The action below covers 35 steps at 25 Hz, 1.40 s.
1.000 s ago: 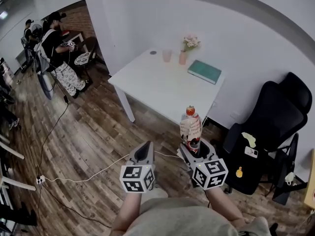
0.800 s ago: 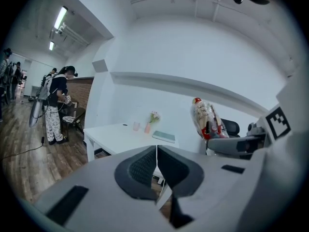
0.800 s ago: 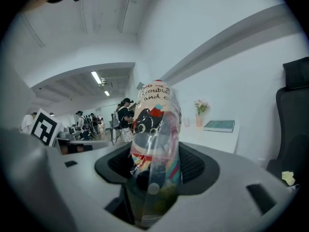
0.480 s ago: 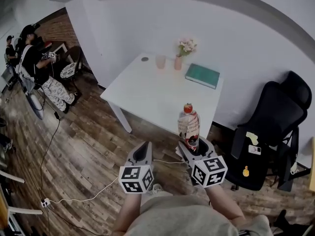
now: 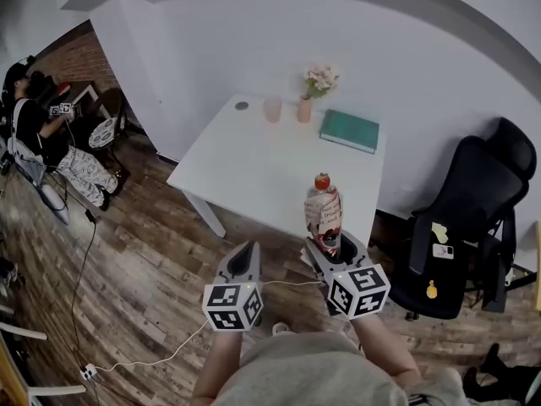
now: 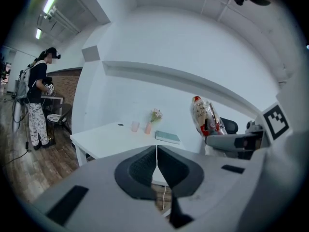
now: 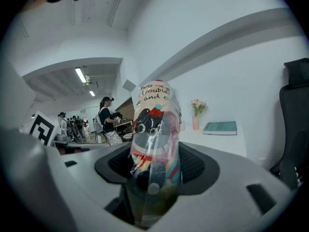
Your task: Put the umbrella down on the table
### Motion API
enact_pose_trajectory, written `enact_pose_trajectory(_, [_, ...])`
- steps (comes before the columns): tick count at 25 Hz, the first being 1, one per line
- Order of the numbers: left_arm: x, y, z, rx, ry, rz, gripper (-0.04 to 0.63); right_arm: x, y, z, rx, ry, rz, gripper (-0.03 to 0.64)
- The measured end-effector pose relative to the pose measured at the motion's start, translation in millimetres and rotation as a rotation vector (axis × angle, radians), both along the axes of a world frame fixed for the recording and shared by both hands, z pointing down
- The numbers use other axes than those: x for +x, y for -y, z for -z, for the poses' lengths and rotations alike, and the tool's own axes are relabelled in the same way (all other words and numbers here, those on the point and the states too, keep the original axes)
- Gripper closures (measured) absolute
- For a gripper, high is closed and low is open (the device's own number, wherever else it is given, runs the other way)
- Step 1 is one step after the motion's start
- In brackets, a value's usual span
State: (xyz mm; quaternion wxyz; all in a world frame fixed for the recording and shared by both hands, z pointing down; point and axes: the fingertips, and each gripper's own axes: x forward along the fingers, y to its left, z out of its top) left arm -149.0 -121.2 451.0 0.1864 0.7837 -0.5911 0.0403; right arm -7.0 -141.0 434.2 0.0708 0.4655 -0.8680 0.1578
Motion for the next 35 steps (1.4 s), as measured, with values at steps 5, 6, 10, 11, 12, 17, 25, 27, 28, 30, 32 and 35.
enact_pose_trajectory(5, [-13, 15, -6, -0.015, 0.000, -0.022, 0.588, -9, 17, -5, -0.014, -0.004, -0.031, 0.354])
enact_pose_trajectory(6, [-15, 18, -7, -0.018, 0.000, -0.024, 0.588, -11, 20, -6, -0.016, -0.005, -0.035, 0.356])
enact_pose_trajectory(10, [-24, 27, -9, -0.023, -0.002, -0.023, 0.588, -19, 32, -7, -0.020, -0.021, -0.038, 0.355])
enact_pose_trajectory(11, [-26, 30, -9, -0.023, -0.002, -0.019, 0.587, -21, 36, -8, -0.020, -0.024, -0.037, 0.355])
enact_pose_trajectory(12, [-28, 33, -10, -0.022, -0.002, -0.015, 0.588, -22, 40, -10, -0.021, -0.026, -0.036, 0.355])
enact_pose_trajectory(17, [-38, 53, -12, -0.014, 0.001, 0.003, 0.587, -30, 65, -19, -0.028, -0.023, -0.028, 0.354])
enact_pose_trajectory(25, [-56, 106, -24, -0.034, 0.010, 0.019, 0.588, -45, 120, -37, -0.053, -0.038, -0.022, 0.354])
enact_pose_trajectory(27, [-60, 121, -24, -0.039, 0.013, 0.021, 0.586, -47, 136, -39, -0.061, -0.044, -0.024, 0.354])
enact_pose_trajectory(28, [-62, 128, -24, -0.041, 0.014, 0.020, 0.588, -48, 144, -39, -0.064, -0.047, -0.025, 0.354])
enact_pose_trajectory(30, [-65, 142, -23, -0.042, 0.015, 0.020, 0.588, -50, 160, -41, -0.069, -0.052, -0.027, 0.354])
enact_pose_trajectory(32, [-69, 155, -25, -0.046, 0.015, 0.021, 0.586, -53, 175, -45, -0.076, -0.059, -0.028, 0.354])
enact_pose_trajectory(35, [-72, 171, -27, -0.060, 0.010, 0.016, 0.588, -58, 194, -52, -0.093, -0.074, -0.029, 0.354])
